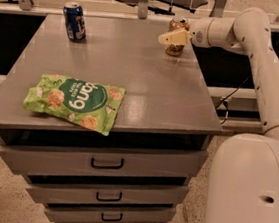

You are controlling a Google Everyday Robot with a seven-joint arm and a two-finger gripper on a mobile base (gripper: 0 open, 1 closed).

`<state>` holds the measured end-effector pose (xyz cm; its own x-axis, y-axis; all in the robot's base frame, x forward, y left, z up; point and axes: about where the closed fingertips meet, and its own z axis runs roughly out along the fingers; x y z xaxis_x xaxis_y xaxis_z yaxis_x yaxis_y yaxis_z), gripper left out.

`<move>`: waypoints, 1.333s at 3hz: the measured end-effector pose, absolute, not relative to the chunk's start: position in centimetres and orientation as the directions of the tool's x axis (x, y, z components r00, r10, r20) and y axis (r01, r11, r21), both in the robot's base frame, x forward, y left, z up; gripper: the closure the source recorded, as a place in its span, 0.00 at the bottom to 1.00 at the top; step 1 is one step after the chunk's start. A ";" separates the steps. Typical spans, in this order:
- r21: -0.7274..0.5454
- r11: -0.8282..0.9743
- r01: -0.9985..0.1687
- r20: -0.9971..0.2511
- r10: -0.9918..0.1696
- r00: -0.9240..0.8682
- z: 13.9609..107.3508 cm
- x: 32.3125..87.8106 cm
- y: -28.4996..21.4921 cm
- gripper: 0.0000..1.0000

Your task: Move orange can near pepsi can

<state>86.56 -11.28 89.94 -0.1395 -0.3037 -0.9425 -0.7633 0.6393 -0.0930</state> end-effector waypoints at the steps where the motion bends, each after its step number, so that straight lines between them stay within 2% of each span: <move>1: -0.077 0.648 -0.757 -0.943 -0.294 -0.156 89.7 86.8 -11.1 0.44; 3: -0.136 0.694 -0.706 -0.962 -0.262 -0.072 95.4 86.5 -13.8 0.93; 4: -0.136 0.693 -0.708 -0.963 -0.262 -0.071 95.4 86.5 -13.6 1.00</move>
Offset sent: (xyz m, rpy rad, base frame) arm -0.0013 -0.0255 0.0433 0.0481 -0.0882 -0.0585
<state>86.49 -13.59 95.37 -0.0711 -0.2617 -0.9625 -0.7080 0.6930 -0.1362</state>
